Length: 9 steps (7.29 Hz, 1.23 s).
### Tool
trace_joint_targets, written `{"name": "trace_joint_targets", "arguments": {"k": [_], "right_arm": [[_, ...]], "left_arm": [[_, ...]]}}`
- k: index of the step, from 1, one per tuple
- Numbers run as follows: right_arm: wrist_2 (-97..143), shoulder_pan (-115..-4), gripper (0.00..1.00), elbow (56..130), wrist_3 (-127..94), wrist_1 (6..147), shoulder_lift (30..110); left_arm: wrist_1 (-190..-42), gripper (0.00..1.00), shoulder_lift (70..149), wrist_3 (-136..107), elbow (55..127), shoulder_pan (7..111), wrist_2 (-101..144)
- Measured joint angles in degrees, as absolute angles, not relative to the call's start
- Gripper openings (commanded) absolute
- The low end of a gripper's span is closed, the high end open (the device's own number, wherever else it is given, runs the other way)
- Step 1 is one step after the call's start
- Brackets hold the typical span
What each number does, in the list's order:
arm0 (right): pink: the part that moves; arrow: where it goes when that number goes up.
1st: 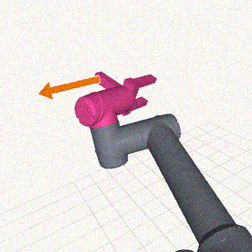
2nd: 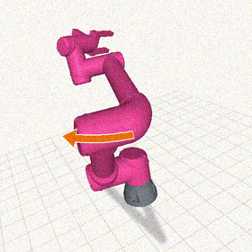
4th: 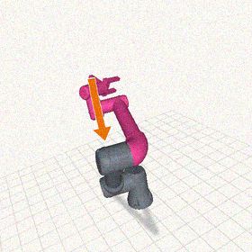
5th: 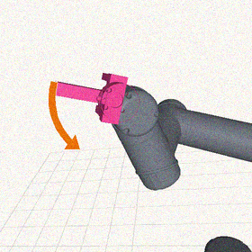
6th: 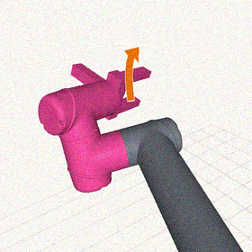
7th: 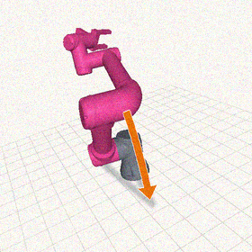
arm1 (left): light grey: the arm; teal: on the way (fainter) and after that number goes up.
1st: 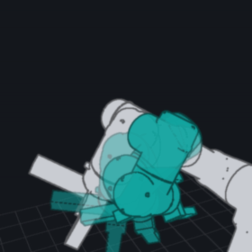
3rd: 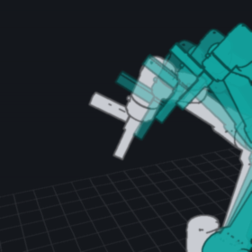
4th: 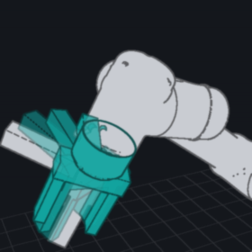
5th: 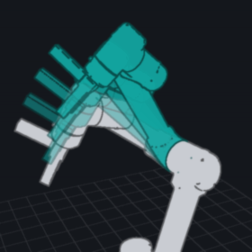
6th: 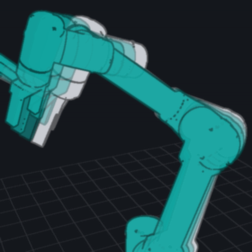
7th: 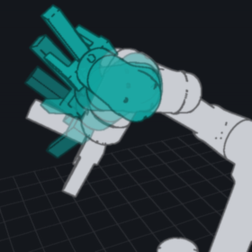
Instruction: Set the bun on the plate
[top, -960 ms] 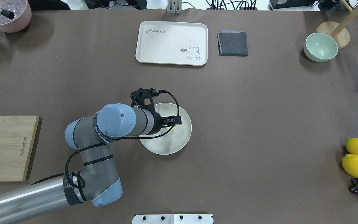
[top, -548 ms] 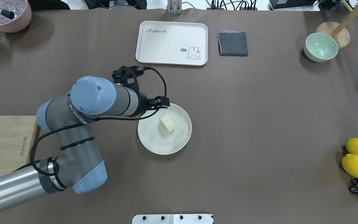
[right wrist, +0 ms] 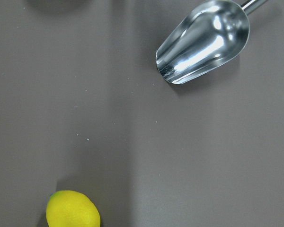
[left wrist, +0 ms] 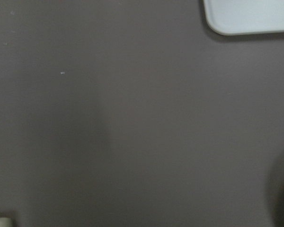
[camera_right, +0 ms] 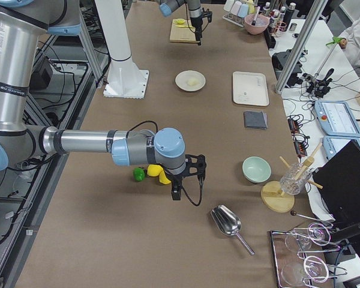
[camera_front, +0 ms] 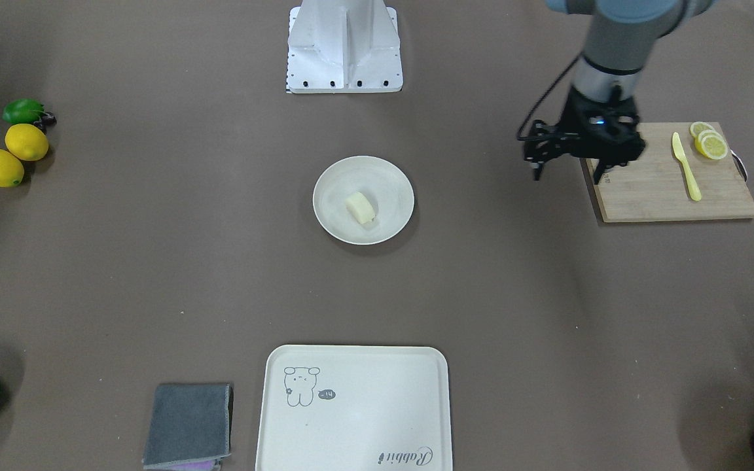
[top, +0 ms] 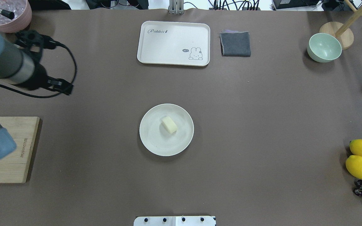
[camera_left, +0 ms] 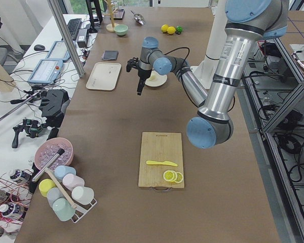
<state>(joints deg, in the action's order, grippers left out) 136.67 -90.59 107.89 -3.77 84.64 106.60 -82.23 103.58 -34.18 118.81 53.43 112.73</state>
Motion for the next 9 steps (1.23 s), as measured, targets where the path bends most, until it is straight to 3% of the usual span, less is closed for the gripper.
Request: {"name": "trace_joint_targets", "arguments": {"k": [2,4,9], "right_arm": [[136.7,-90.6,1.0,107.4,-3.7,84.6,106.6],[136.7,-90.5,1.0,107.1,-3.7,84.6,106.6],[136.7,-90.5,1.0,106.7,-3.7,84.6,106.6]], "left_arm": [[-80.4,0.98,96.1,2.2,111.0,75.0,122.9],[-80.8,0.98,92.4,22.3,101.3,86.7,125.4],[-84.5,0.98,86.5,14.2,97.9,94.6,135.0]]}}
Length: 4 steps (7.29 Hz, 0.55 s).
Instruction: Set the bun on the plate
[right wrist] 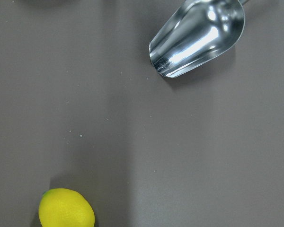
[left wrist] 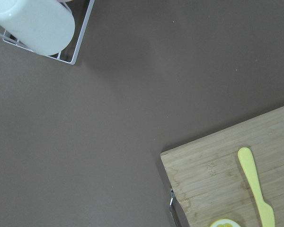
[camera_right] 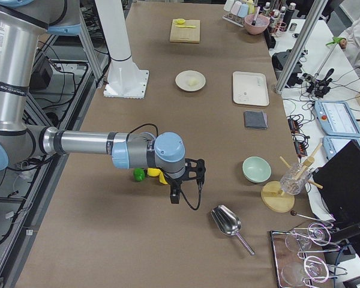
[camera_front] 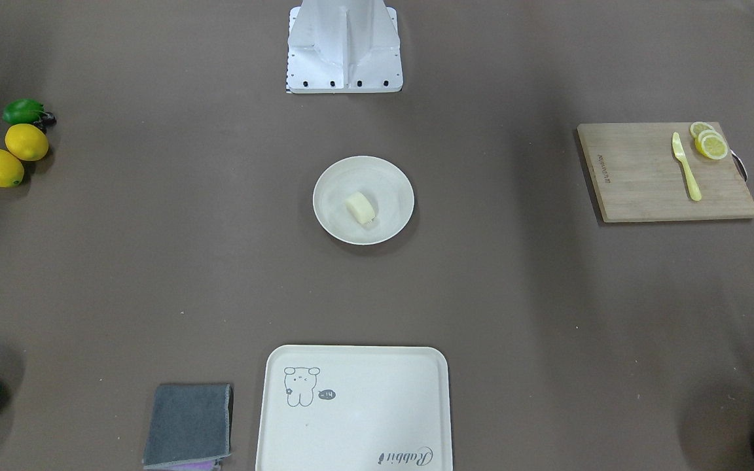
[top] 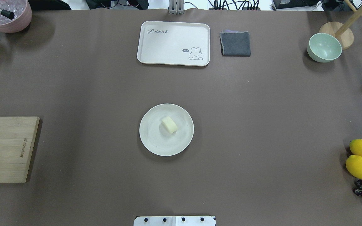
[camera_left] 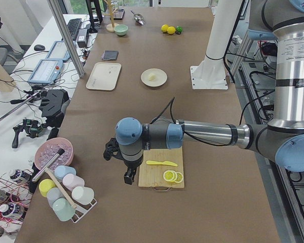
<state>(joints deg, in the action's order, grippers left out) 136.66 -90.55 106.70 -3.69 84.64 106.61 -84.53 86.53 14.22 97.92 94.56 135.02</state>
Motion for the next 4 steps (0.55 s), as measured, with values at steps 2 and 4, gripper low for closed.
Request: {"name": "trace_joint_targets", "arguments": {"k": [2,4], "right_arm": [[136.7,-90.6,1.0,106.7,-3.7,84.6,106.6],[136.6,-90.6,1.0,106.7,-3.7,84.6,106.7]], "left_arm": [[-86.0,0.98,86.0,10.8,97.4,94.9,135.3],[-86.3,0.98,86.0,10.3,96.6,94.9,135.2]]}}
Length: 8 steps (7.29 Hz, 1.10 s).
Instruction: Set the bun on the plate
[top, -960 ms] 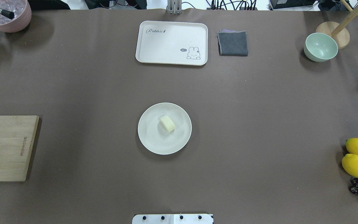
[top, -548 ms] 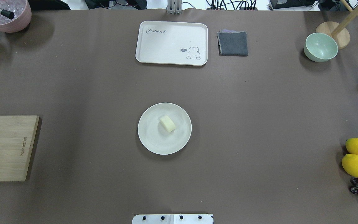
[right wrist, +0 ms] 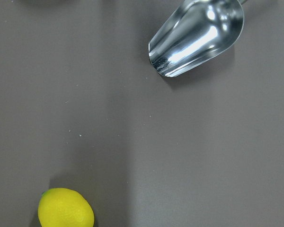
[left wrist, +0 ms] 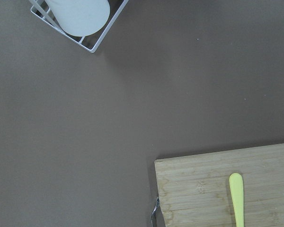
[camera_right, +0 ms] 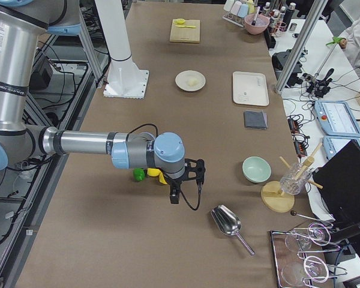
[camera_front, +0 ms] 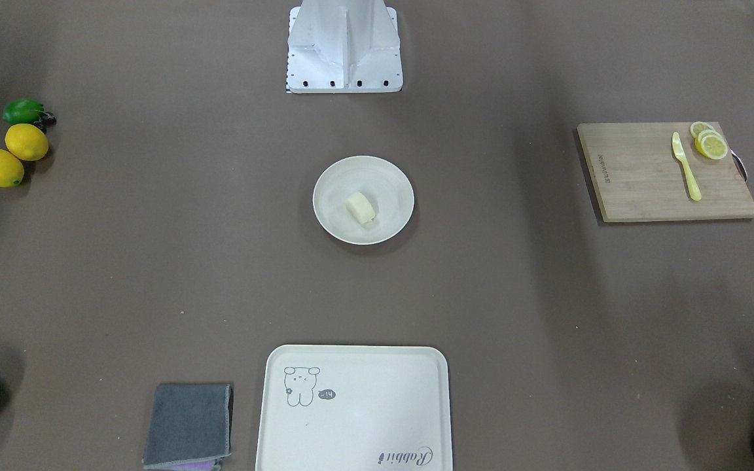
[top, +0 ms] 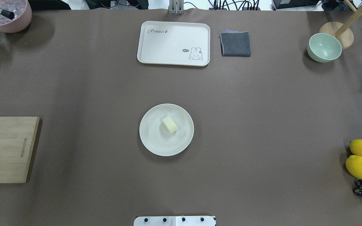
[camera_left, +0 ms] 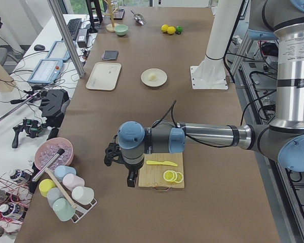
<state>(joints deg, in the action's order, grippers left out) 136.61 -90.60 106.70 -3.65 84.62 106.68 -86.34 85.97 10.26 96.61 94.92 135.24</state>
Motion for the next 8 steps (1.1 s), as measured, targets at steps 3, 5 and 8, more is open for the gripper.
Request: {"name": "trace_joint_targets", "arguments": {"k": [3,5,8], "right_arm": [[136.3,-90.6,1.0,106.7,-3.6,84.6,106.7],[136.2,-90.6,1.0,106.7,-3.6,84.6,106.7],[136.1,-90.6,1.0,106.7,-3.6,84.6,106.7]], "left_arm": [[-87.6,0.98,85.7,10.0,94.1,94.9,135.3],[-89.3,0.98,85.1,10.1,93.4,94.9,135.3],[-89.6,0.98,83.9,10.3,93.6,95.0,135.0]]}}
